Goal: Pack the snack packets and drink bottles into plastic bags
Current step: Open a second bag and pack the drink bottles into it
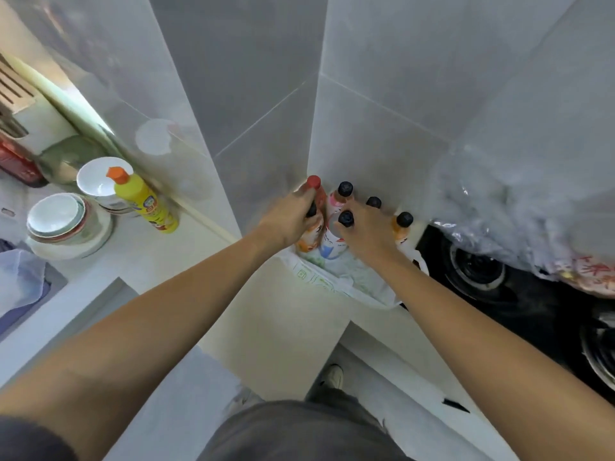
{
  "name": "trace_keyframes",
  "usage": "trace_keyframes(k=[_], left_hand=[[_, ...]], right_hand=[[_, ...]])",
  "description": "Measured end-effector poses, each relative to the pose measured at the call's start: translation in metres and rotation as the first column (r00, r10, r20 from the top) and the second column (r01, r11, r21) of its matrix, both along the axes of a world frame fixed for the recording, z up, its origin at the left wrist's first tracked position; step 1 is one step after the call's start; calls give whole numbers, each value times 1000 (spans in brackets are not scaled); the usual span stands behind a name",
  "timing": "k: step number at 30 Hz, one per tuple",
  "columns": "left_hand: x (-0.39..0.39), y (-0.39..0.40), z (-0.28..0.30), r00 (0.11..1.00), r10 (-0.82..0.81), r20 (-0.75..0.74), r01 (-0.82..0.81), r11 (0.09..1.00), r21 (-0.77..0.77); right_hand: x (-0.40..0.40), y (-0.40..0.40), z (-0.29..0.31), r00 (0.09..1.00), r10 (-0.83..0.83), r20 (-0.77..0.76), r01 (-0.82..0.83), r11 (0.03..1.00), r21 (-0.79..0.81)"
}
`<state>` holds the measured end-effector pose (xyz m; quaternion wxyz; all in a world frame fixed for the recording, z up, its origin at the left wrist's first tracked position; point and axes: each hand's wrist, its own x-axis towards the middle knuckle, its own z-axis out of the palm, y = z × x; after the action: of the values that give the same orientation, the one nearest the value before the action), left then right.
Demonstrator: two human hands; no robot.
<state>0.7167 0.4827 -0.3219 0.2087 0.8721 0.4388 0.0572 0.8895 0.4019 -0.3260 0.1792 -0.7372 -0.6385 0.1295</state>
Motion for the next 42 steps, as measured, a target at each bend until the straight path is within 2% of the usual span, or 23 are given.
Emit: trace_keyframes(k=[2,8,11,15,20,23,32,35,38,42], left_hand=[[-3,8,-10,999,-42,-6,42,999,-21],[-7,21,-19,990,-140,1,140,990,-17],[-4,24,-14,984,-179,-4,179,984,0],[-5,23,-3,975,-220,-13,220,970,104],[-1,10,17,955,-298,-9,287,911,297],[10,-5,24,938,-347,-9,326,873,363],[82,-112,34,841,-541,25,490,779,391],[119,-169,39,796,-605,23,551,740,385],[157,-237,40,752,-654,86,586,722,369],[200,-334,41,739,-668,90,605,716,347]], right_hand=[[-3,5,-3,999,-7,52,8,1000,-24],[-13,9,-3,994,-98,52,100,995,-30],[-15,6,1,980,-149,133,159,985,-70],[-18,-4,8,952,-221,213,238,970,-58],[-18,-34,23,931,-301,207,303,953,24],[-9,-63,33,909,-361,209,361,932,41],[39,-205,46,802,-556,217,548,830,102],[57,-268,48,762,-610,220,600,792,117],[80,-341,47,722,-664,193,652,747,130],[111,-443,44,683,-716,148,693,698,179]])
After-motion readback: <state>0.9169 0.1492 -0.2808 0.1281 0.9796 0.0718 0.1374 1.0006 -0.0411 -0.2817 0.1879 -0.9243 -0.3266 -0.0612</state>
